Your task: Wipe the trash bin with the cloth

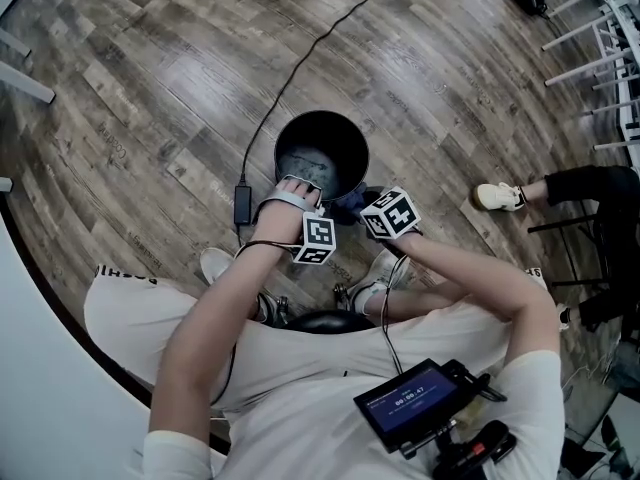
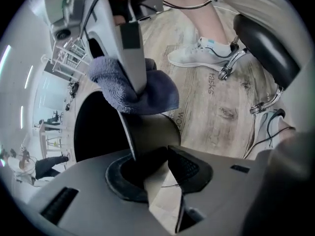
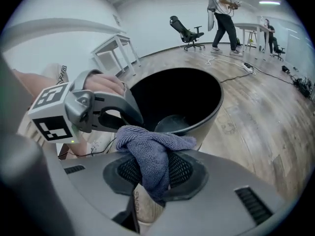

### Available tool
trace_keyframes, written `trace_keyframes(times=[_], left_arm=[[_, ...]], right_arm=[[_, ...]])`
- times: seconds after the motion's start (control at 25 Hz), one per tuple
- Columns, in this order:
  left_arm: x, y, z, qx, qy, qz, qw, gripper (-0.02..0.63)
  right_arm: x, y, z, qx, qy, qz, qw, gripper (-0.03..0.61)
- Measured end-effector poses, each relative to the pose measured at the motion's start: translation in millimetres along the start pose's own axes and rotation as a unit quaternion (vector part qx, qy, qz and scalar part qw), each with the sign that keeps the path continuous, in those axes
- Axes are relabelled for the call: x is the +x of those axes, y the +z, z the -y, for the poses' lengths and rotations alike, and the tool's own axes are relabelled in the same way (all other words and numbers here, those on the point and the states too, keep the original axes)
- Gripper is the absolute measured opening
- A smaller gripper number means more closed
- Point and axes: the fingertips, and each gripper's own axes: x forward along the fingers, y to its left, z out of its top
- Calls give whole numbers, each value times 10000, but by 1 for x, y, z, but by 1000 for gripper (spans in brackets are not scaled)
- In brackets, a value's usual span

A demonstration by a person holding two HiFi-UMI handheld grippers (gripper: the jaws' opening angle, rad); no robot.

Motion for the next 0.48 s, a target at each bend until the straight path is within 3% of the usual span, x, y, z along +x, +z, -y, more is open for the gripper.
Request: trace_keyframes(times=[0.48], left_arm=[[1,20,-5,-242,-142,100,9996,114]], right_arm=[[89,-58,44,-259,-98,-512,9983,100]])
